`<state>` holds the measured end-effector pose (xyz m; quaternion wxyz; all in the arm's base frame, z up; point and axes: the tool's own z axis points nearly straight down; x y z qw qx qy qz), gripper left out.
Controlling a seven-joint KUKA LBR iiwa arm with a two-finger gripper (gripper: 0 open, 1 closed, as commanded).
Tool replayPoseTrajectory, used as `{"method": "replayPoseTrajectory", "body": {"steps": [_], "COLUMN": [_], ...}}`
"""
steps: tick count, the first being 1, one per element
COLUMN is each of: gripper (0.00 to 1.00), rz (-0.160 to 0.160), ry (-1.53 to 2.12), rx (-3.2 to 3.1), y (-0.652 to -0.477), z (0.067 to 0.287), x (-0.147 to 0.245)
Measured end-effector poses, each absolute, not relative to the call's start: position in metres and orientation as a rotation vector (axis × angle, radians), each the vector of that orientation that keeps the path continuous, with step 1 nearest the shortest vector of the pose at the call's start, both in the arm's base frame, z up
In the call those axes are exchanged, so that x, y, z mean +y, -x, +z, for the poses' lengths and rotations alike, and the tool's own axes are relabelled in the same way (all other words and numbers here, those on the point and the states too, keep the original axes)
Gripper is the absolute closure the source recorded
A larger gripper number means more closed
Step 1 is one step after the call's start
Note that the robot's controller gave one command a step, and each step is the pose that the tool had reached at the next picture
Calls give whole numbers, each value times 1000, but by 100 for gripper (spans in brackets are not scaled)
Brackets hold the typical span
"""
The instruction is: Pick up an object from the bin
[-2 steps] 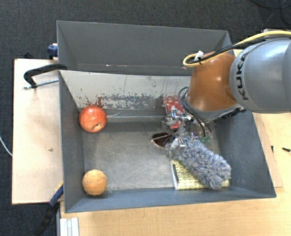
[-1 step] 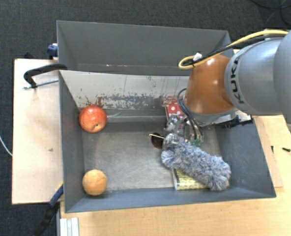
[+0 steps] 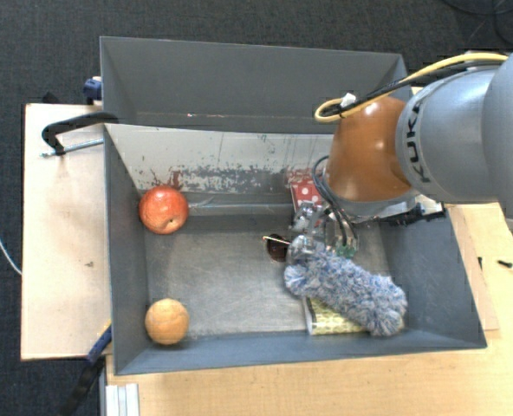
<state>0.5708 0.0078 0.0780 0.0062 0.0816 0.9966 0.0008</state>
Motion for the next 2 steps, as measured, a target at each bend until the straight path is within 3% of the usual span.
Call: {"method": "replayPoseTrajectory", "body": {"steps": [2], "gripper": [100], "rz": [2], "ry": [-256], "rx": [3127], "y": [-570], "z": [94], "x": [8]}}
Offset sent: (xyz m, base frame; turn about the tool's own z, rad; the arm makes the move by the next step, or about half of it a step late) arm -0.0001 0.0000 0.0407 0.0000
